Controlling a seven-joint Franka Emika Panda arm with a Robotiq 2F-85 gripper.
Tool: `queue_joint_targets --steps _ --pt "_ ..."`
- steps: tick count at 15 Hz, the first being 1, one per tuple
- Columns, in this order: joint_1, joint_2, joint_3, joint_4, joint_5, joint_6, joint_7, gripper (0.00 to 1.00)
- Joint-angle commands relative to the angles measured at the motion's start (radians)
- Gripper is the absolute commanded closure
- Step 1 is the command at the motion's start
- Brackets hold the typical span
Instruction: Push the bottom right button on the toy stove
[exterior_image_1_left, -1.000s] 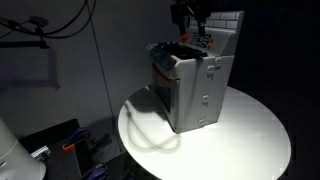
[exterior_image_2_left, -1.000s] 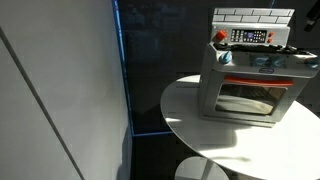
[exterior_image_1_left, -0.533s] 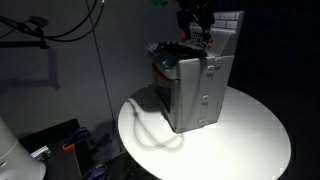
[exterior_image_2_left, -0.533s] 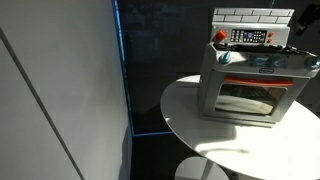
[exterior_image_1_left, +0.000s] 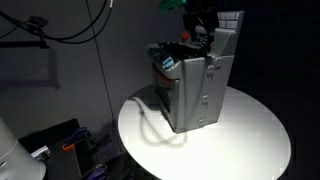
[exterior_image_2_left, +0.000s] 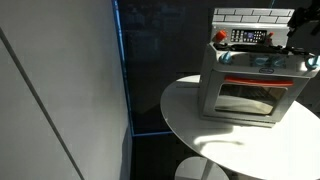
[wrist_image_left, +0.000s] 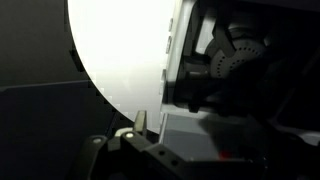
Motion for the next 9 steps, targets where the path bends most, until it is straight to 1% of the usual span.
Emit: queue_joint_targets --steps 1,5,9 --pt "-0.002 0.031 0.009 0.045 -0.028 0.017 0.061 0.0" --pt "0.004 0.042 0.009 0.047 -0.05 0.042 0.116 0.0" --pt "0.009 0.051 0.008 0.052 -0.083 0.042 0.177 0.0"
